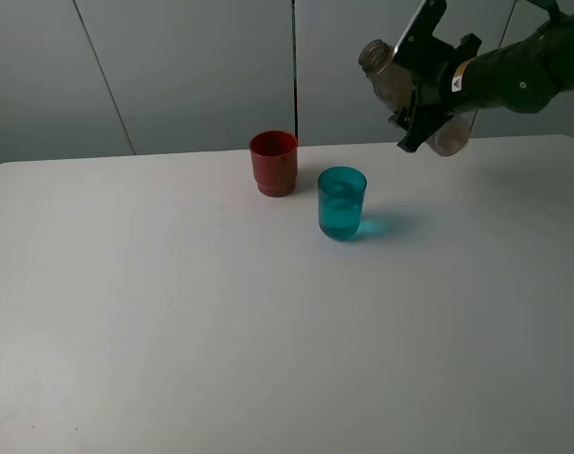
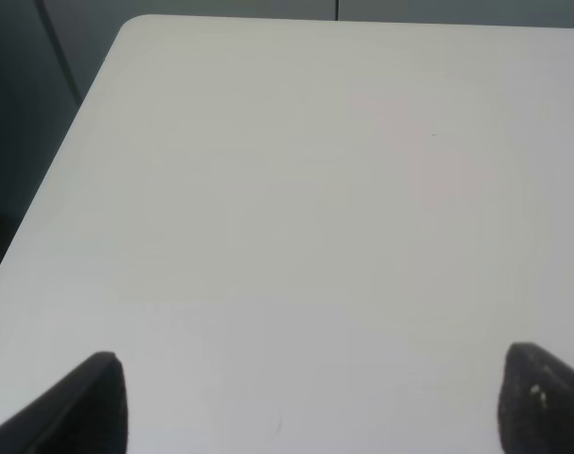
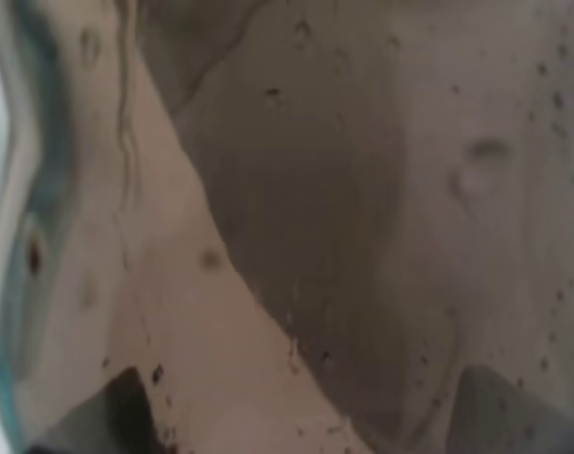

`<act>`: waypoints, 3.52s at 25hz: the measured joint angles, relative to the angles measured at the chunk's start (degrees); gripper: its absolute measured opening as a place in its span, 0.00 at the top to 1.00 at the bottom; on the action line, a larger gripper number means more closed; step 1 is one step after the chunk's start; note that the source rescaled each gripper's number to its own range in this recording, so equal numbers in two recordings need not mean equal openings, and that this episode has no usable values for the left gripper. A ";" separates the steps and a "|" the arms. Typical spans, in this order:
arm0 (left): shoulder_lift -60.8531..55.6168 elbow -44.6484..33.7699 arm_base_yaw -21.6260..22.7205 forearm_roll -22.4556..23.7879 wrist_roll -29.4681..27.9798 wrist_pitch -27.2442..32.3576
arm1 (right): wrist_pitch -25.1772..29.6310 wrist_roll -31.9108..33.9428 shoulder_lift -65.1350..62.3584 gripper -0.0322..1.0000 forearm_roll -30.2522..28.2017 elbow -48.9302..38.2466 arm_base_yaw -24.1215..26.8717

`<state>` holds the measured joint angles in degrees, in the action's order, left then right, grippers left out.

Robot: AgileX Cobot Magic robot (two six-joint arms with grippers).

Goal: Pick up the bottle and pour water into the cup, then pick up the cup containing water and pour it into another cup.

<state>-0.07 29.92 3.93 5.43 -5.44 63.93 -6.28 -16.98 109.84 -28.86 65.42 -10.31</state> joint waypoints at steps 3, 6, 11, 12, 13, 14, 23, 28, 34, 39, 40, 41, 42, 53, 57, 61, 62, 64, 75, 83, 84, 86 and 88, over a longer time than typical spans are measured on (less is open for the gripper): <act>0.00 0.00 0.00 0.00 0.00 0.00 | -0.46 9.17 0.00 0.96 0.11 0.00 2.39; 0.00 0.00 0.00 0.00 0.00 0.00 | -1.75 15.72 0.00 0.96 0.11 -1.15 4.43; 0.00 0.00 0.00 0.00 0.00 0.00 | -9.42 25.42 0.00 0.96 1.34 -4.19 7.46; 0.00 0.00 0.00 0.00 0.00 0.00 | -12.77 26.40 0.00 0.96 2.27 -5.19 7.99; 0.00 0.00 0.00 0.00 0.00 0.00 | -15.87 27.15 0.00 0.96 3.12 -6.08 8.35; 0.00 0.00 0.00 0.00 0.00 0.00 | -18.45 27.49 0.00 0.96 4.10 -6.72 8.58; 0.00 0.00 0.00 0.00 0.00 0.00 | -34.88 27.85 5.16 0.96 10.40 -8.81 9.08; 0.00 0.00 0.00 0.00 0.00 0.00 | -35.46 24.06 7.58 0.96 10.82 -8.81 9.95; 0.00 0.00 0.00 0.00 0.00 0.00 | -35.46 22.98 7.95 0.96 11.48 -8.81 12.59; 0.00 0.00 0.00 0.00 0.00 0.00 | -36.13 24.92 9.04 0.96 11.48 -8.71 12.59; 0.00 0.00 0.00 0.00 0.00 0.00 | -36.24 25.39 9.51 0.96 11.48 -8.71 12.59; 0.00 0.00 0.00 0.00 0.00 0.00 | -36.24 25.81 10.09 0.96 11.27 -8.71 12.59; 0.00 0.00 0.00 0.00 0.00 0.00 | -36.11 26.09 10.44 0.96 11.17 -8.71 12.59; 0.00 0.00 0.00 0.00 0.00 0.00 | -35.59 27.44 11.62 0.96 10.11 -8.71 12.59; 0.00 0.00 0.00 0.00 0.00 0.00 | -34.92 27.44 11.62 0.96 9.84 -8.71 12.59; 0.00 0.00 0.00 0.00 0.00 0.00 | -34.77 27.84 11.62 0.96 8.61 -8.71 12.59; 0.00 0.00 0.00 0.00 0.00 0.00 | -34.77 28.10 11.62 0.96 8.51 -8.71 12.59; 0.00 0.00 0.00 0.00 0.00 0.00 | -34.77 28.50 11.62 0.96 8.51 -8.71 12.59; 0.00 0.00 0.00 0.00 0.00 0.00 | -34.76 30.00 11.62 0.46 8.51 -8.71 12.59; 0.00 0.00 0.00 0.00 0.00 0.00 | -28.87 34.09 9.91 0.01 5.83 -8.81 12.59; 0.00 0.00 0.00 0.00 0.00 0.00 | -27.16 34.34 8.80 0.01 5.14 -8.92 12.59; 0.00 0.00 0.00 0.00 0.00 0.00 | -24.32 36.20 6.77 0.01 3.48 -8.92 12.59; 0.00 0.00 0.00 0.00 0.00 0.00 | -22.13 38.09 4.78 0.01 1.16 -9.41 12.59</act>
<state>-0.07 29.92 3.93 5.43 -5.44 63.93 -28.41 21.12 114.62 -27.70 56.01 2.29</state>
